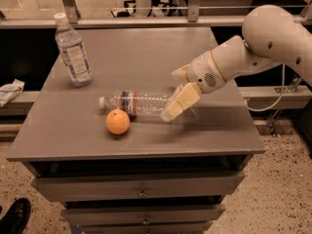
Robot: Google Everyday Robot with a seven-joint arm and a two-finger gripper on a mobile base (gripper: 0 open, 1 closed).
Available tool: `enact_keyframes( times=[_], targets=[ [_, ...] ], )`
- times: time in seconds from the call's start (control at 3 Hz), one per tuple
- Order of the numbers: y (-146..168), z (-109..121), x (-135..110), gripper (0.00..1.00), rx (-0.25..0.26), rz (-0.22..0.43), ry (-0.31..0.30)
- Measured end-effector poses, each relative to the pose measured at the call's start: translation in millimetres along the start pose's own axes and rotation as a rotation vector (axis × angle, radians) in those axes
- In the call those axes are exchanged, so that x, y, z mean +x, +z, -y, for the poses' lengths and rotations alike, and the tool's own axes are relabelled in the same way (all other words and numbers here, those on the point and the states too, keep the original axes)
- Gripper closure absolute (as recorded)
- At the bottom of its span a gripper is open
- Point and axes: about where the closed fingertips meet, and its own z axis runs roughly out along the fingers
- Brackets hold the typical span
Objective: Move water bottle near orange
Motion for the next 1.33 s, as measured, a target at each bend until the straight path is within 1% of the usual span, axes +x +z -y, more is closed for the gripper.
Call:
enact_keyframes(
  times=[0.33,0.67,1.0,1.33],
  targets=[
    [-1.1,0.7,0.6,0.0,0.005,-0.001,0.0],
    [-86.4,47.4,19.8,0.0,0.253,0.004,-0.048],
    [-135.6,69.2,24.8,0.0,0.372,0.009,-0.083],
    [-135.6,69.2,24.8,0.0,0.372,0.009,-0.083]
  ],
)
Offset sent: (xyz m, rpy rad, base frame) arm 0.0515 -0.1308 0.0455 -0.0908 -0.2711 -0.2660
